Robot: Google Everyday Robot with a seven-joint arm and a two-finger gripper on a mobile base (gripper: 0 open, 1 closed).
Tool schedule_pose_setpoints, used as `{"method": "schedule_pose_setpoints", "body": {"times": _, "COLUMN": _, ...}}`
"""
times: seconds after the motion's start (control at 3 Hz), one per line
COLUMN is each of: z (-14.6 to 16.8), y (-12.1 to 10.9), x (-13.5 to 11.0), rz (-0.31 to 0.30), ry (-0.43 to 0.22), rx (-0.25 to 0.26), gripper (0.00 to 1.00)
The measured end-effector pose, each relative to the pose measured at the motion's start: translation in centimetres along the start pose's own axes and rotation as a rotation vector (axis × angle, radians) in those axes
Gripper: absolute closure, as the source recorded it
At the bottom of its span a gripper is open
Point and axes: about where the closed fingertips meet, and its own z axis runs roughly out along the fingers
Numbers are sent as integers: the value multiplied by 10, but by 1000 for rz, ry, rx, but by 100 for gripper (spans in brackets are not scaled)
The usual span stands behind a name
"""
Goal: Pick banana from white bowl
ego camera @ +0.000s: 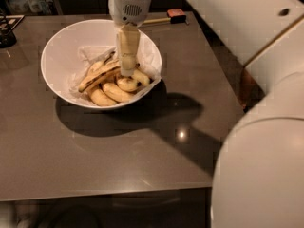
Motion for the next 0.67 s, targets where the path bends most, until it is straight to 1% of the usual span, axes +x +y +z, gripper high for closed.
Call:
{"method": "schedule_pose_setpoints", "body": {"times": 0.33, "z": 26, "y": -7, "x": -10, "rz": 32, "ry": -11, "rx": -50, "gripper": 16}}
{"method": "schedule_pose_setpoints", "body": {"times": 0.67, "z": 48, "y": -6, "x": -14, "rz": 70, "ry": -15, "rx": -95, "gripper": 30}}
